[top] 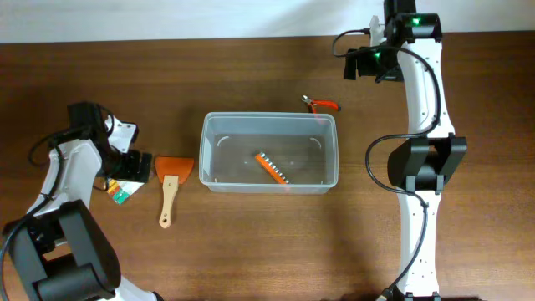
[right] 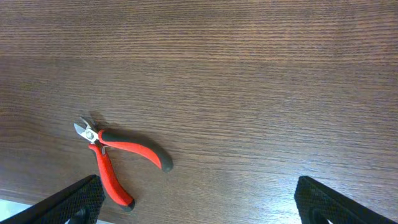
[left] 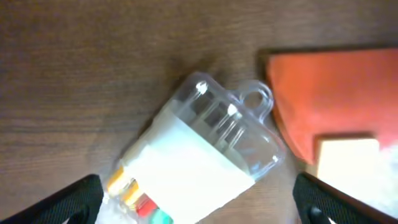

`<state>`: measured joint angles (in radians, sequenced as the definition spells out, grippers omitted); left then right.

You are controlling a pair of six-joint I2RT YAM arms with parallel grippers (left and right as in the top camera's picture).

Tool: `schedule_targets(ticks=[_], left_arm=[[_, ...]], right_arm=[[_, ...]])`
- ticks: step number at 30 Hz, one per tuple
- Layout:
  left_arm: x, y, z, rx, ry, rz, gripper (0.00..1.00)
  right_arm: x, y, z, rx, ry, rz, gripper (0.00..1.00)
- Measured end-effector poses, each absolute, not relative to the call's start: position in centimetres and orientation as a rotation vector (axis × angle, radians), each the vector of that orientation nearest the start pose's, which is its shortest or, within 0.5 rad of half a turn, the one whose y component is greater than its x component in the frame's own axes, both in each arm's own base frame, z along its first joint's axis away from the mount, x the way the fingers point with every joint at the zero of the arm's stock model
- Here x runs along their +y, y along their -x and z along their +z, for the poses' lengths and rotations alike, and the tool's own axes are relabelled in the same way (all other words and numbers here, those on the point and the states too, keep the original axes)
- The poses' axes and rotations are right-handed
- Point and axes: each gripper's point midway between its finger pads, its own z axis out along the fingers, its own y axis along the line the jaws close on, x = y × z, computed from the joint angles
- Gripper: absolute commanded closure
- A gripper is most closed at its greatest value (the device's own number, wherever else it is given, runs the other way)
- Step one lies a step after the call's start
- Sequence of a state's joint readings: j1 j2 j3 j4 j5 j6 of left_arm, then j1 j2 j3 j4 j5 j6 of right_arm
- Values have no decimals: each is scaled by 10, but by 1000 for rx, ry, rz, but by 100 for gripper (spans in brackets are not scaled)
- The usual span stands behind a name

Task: Pack container
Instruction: 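Grasp the bit set package by its top with the left gripper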

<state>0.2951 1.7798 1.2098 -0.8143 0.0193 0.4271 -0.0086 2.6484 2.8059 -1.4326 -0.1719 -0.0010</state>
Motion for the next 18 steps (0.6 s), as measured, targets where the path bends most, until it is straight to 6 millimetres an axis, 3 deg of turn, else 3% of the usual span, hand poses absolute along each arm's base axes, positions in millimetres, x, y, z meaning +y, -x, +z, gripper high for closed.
schedule_targets(ticks=[8, 18], left_arm=[[90, -315, 46, 3077, -215, 1, 0], [96, -319, 44, 3065, -297, 54, 0]], right_arm=[[25, -556, 103, 2836, 26, 242, 1], [25, -556, 103, 2836, 25, 242, 1]])
